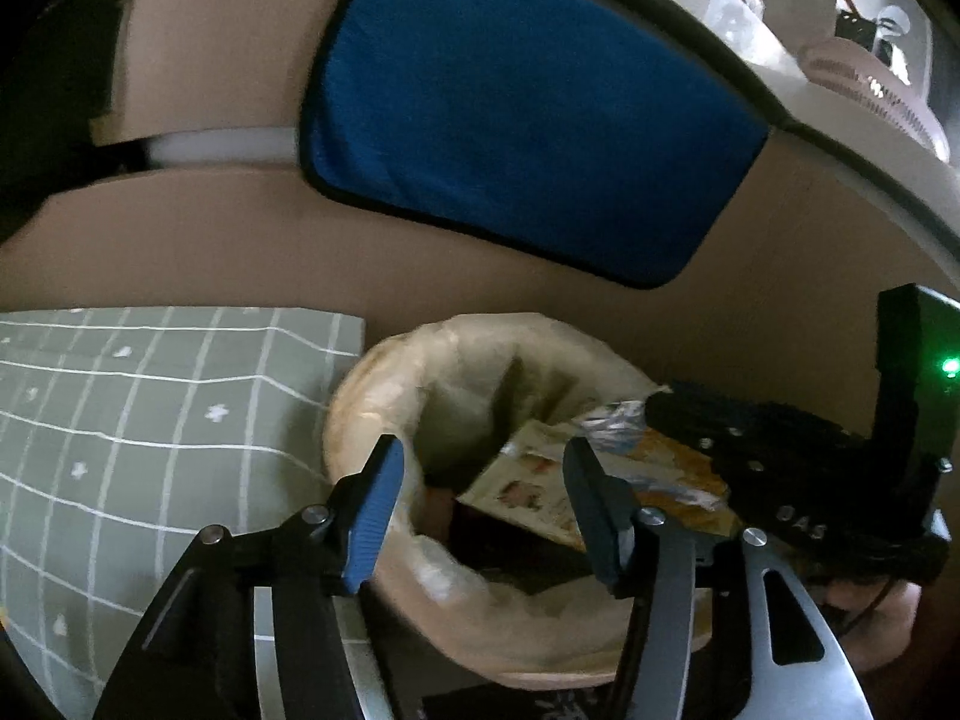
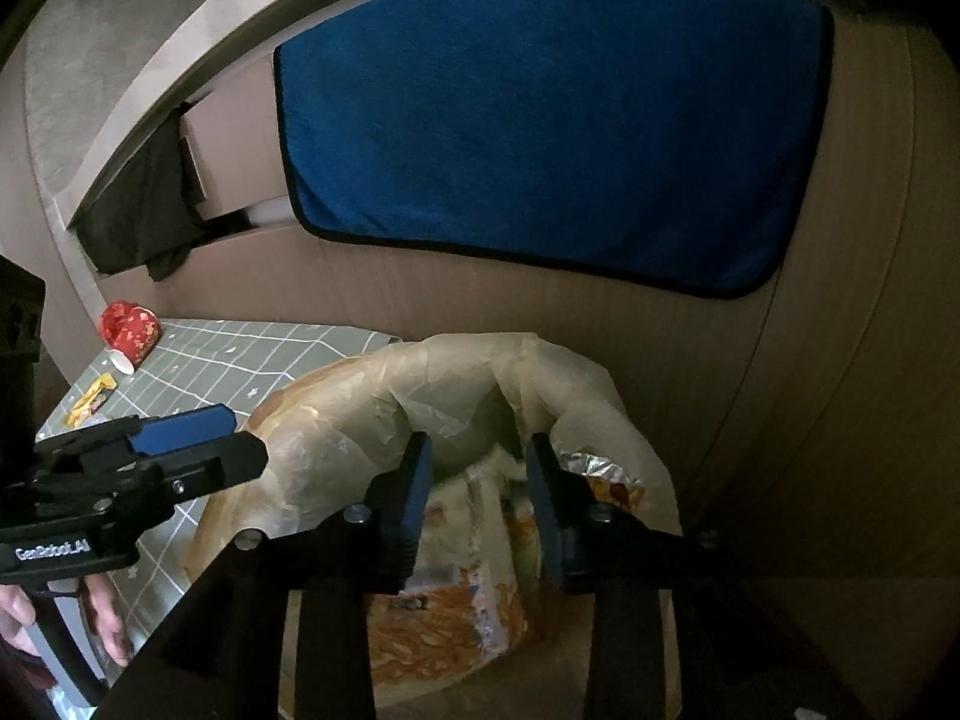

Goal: Collect trash
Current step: 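Carry the tissue and snack bag over the trash bin and open both grippers, then move both tools back over the table toward the red plastic bag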

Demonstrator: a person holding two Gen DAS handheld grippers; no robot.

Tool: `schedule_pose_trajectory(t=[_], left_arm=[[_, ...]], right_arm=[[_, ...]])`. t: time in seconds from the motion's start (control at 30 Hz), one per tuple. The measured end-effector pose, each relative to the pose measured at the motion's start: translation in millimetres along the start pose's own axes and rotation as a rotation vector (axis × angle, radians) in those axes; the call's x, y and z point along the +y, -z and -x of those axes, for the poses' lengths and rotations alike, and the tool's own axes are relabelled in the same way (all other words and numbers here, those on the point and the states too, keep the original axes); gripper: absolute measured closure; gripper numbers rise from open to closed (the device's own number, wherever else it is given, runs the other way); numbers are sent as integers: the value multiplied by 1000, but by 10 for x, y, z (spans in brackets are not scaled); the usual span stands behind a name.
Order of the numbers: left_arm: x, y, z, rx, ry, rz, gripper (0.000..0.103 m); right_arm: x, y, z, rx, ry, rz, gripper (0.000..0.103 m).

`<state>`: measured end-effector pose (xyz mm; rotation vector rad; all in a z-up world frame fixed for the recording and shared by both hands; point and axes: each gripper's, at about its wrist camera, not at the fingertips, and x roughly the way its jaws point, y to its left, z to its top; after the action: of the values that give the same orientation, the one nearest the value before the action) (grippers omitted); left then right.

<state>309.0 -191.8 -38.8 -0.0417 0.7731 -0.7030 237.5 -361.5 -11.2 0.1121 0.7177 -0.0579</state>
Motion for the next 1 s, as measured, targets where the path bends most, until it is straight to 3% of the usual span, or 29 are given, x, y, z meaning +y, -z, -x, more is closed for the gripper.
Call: schedule_pose_trajectory(t=[0.23, 0.33, 0.43, 0.53, 0.83, 0.93, 1.0], left_arm=[[162, 8, 264, -20, -123, -11, 46], [291, 10, 419, -34, -139, 5, 46], [402, 16, 593, -50, -166, 18, 46], [566, 32, 822, -71, -207, 27, 46], [1428, 156, 1720, -134, -433, 66, 46], [1972, 244, 2072, -152, -522, 140, 47], [2356, 280, 2243, -172, -535, 201, 47]], right_arm=[[23, -17, 26, 22, -17, -10, 56], [39, -57, 140, -28, 2, -25, 55], [54, -147, 279, -71, -40, -70, 46], [203, -260, 406, -93, -120, -70, 45], [1367, -439, 560, -139, -283, 144, 45], [1849, -484, 459, -139, -328, 208, 45], [2112, -498, 351, -124, -361, 237, 45]])
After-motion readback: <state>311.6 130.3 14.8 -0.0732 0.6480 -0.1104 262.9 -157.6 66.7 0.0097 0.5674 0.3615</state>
